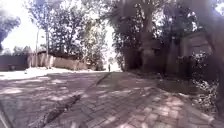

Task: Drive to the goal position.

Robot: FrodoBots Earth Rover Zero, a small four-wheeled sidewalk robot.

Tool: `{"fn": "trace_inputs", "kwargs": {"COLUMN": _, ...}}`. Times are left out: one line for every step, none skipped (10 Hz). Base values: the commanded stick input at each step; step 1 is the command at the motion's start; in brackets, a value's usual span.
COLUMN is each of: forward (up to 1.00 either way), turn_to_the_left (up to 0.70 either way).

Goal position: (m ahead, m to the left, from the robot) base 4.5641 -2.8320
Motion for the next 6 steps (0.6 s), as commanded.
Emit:
{"fn": "trace_inputs", "kwargs": {"forward": 0.7, "turn_to_the_left": 0.0}}
{"fn": "trace_inputs", "kwargs": {"forward": 0.7, "turn_to_the_left": 0.0}}
{"fn": "trace_inputs", "kwargs": {"forward": 0.7, "turn_to_the_left": 0.0}}
{"fn": "trace_inputs", "kwargs": {"forward": 0.7, "turn_to_the_left": 0.0}}
{"fn": "trace_inputs", "kwargs": {"forward": 0.7, "turn_to_the_left": 0.0}}
{"fn": "trace_inputs", "kwargs": {"forward": 0.7, "turn_to_the_left": 0.0}}
